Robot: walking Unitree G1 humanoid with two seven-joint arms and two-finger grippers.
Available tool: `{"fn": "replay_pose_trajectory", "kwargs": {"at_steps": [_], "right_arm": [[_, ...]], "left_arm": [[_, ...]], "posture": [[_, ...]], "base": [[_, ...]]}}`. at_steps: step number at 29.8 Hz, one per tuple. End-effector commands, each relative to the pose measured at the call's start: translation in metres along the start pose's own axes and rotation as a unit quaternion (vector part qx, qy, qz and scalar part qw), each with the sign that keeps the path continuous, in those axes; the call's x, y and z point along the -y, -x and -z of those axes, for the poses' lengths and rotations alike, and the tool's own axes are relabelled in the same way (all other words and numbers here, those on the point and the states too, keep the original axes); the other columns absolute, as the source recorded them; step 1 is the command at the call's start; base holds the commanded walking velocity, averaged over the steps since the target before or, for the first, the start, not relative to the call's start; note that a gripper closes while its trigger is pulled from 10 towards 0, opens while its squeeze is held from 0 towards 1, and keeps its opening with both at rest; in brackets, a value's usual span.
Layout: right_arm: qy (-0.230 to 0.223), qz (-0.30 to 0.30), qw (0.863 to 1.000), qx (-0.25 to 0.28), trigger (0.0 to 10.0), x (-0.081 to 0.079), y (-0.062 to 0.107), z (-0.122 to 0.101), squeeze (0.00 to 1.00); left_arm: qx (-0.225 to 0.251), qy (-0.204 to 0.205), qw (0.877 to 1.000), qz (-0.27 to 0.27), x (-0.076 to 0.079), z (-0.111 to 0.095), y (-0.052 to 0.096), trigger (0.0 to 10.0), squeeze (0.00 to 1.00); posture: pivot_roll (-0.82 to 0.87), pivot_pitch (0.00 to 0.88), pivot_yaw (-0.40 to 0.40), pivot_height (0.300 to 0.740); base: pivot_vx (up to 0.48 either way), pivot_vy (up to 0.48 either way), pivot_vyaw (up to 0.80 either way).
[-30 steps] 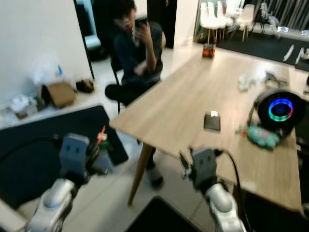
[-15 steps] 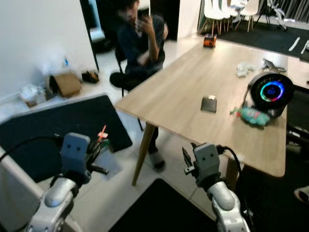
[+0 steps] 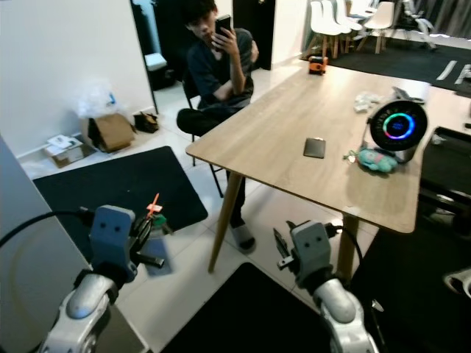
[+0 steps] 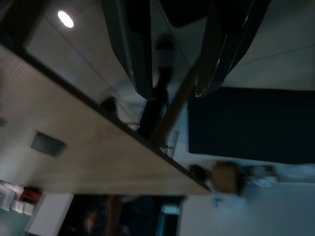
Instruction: Hang keys on a hook
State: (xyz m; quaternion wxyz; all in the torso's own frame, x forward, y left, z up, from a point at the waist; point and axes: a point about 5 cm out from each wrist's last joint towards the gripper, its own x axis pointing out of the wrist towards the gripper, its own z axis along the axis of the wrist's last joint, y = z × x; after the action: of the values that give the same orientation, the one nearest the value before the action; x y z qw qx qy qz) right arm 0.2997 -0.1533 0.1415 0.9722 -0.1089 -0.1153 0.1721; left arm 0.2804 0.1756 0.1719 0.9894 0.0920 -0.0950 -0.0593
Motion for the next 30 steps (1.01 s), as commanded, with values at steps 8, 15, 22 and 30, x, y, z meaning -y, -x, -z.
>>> {"fn": "replay_pose_trajectory", "kwargs": {"at_steps": [8,15,22,30], "right_arm": [[0.0,-0.008,1.0,-0.004,10.0,-0.0043,0.0012,0.0025,0.0],[-0.001,-0.008,1.0,-0.004,10.0,-0.0047,0.0011,0.0029,0.0],[-0.001,-0.007,1.0,-0.004,10.0,-0.0053,0.001,0.0027,0.0],[-0.003,-0.008,1.0,-0.003,10.0,-0.0057,0.0012,0.0025,0.0]], "left_arm": [[-0.005,-0.006,1.0,-0.001,-0.0016,0.0017,0.0019,10.0,0.0],[-0.006,-0.006,1.0,-0.001,-0.0015,0.0019,0.0017,10.0,0.0],[-0.006,-0.006,1.0,-0.001,-0.0019,0.0017,0.002,10.0,0.0],[-0.007,-0.006,1.0,-0.001,-0.0017,0.0018,0.0024,10.0,0.0]], "posture": [[0.06,0.129,0.0,0.74],[0.06,0.129,0.0,0.74],[0.06,0.131,0.002,0.74],[0.06,0.132,0.002,0.74]], "base": [[-0.291,0.0,0.0],[-0.29,0.0,0.26],[-0.291,0.0,0.56],[-0.29,0.0,0.66]]}}
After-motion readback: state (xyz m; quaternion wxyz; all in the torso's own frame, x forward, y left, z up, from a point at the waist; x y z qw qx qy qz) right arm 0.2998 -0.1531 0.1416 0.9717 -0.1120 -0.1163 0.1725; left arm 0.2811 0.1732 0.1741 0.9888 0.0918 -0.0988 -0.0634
